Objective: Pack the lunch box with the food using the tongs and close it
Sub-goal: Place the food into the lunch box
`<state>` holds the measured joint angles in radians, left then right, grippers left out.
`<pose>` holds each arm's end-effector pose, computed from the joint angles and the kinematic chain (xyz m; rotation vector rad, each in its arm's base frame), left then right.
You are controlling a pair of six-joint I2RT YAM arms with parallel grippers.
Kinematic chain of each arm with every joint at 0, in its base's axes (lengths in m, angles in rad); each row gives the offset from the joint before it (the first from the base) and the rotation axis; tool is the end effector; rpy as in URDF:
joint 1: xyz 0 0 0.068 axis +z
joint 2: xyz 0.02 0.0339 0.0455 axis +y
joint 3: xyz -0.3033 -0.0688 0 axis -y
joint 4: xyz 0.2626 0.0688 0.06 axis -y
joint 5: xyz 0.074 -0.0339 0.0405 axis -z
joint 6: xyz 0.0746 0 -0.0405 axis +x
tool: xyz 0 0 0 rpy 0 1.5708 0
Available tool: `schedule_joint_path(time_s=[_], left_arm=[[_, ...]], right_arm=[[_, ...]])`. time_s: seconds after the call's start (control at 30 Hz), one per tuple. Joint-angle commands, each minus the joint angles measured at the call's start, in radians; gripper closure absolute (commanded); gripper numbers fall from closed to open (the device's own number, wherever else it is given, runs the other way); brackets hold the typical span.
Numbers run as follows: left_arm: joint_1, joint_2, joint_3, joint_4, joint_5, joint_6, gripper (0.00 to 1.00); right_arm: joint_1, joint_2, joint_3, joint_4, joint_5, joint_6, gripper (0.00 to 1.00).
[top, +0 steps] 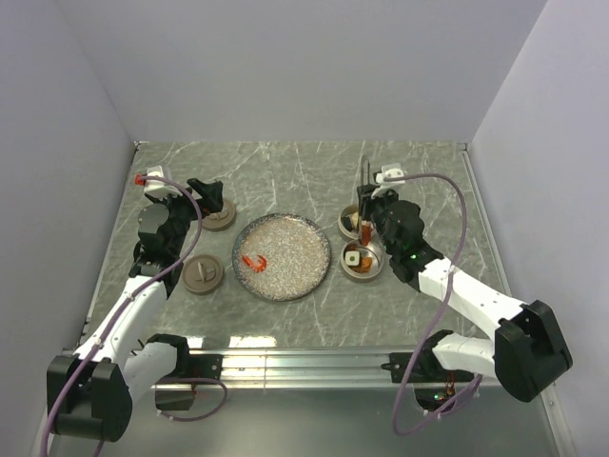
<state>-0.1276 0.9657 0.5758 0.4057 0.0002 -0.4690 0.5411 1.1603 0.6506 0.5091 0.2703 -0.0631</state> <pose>0.2596 -0.0333 0.3210 -0.2672 1.5513 -0.4702 0.2703 0.1392 0.3158 -0.2616 1.5518 0.1629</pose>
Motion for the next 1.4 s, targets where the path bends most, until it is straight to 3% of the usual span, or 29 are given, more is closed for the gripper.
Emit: schedule_joint_path(time_s=[0.0,0.53,0.6,0.83,0.93,1.37], left_arm=[[-0.001,-0.012,-0.005,0.039,0.003,-0.005,0.01],[-0.001,-0.001,-0.001,0.035,0.003,-0.003,0.01],[-0.001,-0.002,-0.002,0.033,0.003,-0.003,0.01],[-0.001,-0.002,-0.002,0.033,0.003,-0.003,0.01],[-0.001,0.001,-0.001,0.033,0.003,-0.003,0.01],[-0.001,-0.01,-0.004,0.03,0.003,-0.003,0.01]], right_arm=[[-0.036,0.018,0.073,0.066,-0.045,0.016,0.92],[-0.135,0.18,0.181,0.101,-0.138,0.023,0.91],[-0.141,0.199,0.187,0.108,-0.146,0.025,0.89],[-0.147,0.222,0.196,0.115,-0.148,0.026,0.63],[-0.147,0.21,0.195,0.112,-0.137,0.023,0.58],[-0.147,0.173,0.182,0.115,-0.14,0.011,0.53]])
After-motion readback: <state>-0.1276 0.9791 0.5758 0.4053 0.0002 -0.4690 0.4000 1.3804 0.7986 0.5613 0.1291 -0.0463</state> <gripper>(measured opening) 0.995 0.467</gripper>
